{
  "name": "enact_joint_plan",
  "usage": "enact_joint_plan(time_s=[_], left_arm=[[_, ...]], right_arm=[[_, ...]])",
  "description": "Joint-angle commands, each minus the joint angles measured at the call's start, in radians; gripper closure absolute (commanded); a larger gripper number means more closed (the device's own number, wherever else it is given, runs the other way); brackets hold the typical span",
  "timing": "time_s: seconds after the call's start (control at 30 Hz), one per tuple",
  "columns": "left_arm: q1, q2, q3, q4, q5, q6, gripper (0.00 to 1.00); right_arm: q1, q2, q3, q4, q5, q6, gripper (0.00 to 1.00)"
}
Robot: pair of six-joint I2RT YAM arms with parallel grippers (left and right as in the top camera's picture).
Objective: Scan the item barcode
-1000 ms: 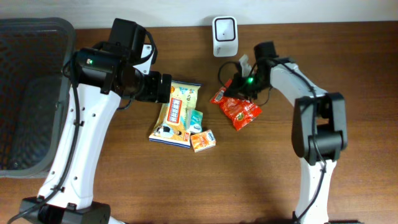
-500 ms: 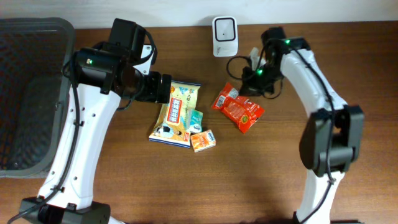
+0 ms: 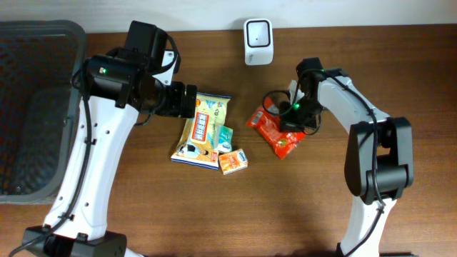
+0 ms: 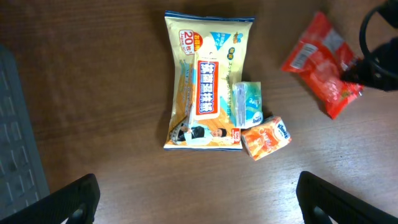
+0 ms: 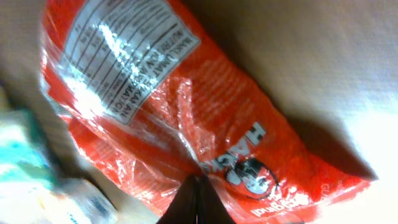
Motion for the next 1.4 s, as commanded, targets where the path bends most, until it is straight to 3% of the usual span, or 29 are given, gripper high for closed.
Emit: enact_joint_plan(time_s=[0.0,0.1,0.17,0.2,0.23,0.3,0.47,0.6,0.87,1.17,1.23,1.37], left_arm=[[-0.005,0.005,-0.001,0.002,-0.007,0.015,0.01],[-0.005,0.005,-0.001,0.002,-0.007,0.015,0.01],[-0.005,0.005,-0.001,0.002,-0.007,0.015,0.01],[-0.005,0.005,-0.001,0.001,-0.006,0.015,0.01],[-0.005,0.005,-0.001,0.002,-0.003,0.015,0.01],[-0.005,0.012,-0.001,0.003,0.043,0.016,0.01],[-0.006,0.101,-0.003,0.005,0.155,0.016,0.01],[-0.006,0.174,-0.003,0.002,0.154,0.016,0.01],[-0.005,0.19,-0.003,-0.01,0.09,0.016,0.01],[-0.005,0.19,-0.003,-0.01,0.09,0.016,0.01],[-0.005,0.19,-0.003,-0.009,0.09,0.016,0.01],[-0.005,0.19,-0.003,-0.008,0.067,0.015,0.01]], right_arm=[[-0.027,0.007,0.132,-0.146,0.112,-0.001,0.96],[-0.027,0.007,0.272,-0.269,0.15,-0.002,0.96],[-0.027,0.007,0.325,-0.311,0.21,-0.002,0.8],[-0.027,0.007,0.34,-0.324,0.256,-0.002,0.35],[-0.027,0.007,0.341,-0.33,0.287,-0.002,0.2],[-0.035,0.007,0.341,-0.331,0.305,-0.002,0.01],[-0.135,0.007,0.341,-0.289,0.167,-0.146,0.02],[-0.184,0.008,0.303,-0.263,0.019,-0.366,0.02],[-0.182,0.008,0.024,0.052,-0.185,-0.423,0.0],[-0.17,0.008,-0.135,0.192,-0.23,-0.421,0.19],[-0.161,0.008,-0.165,0.203,-0.23,-0.421,0.3],[-0.137,0.008,-0.179,0.205,-0.227,-0.42,0.42]])
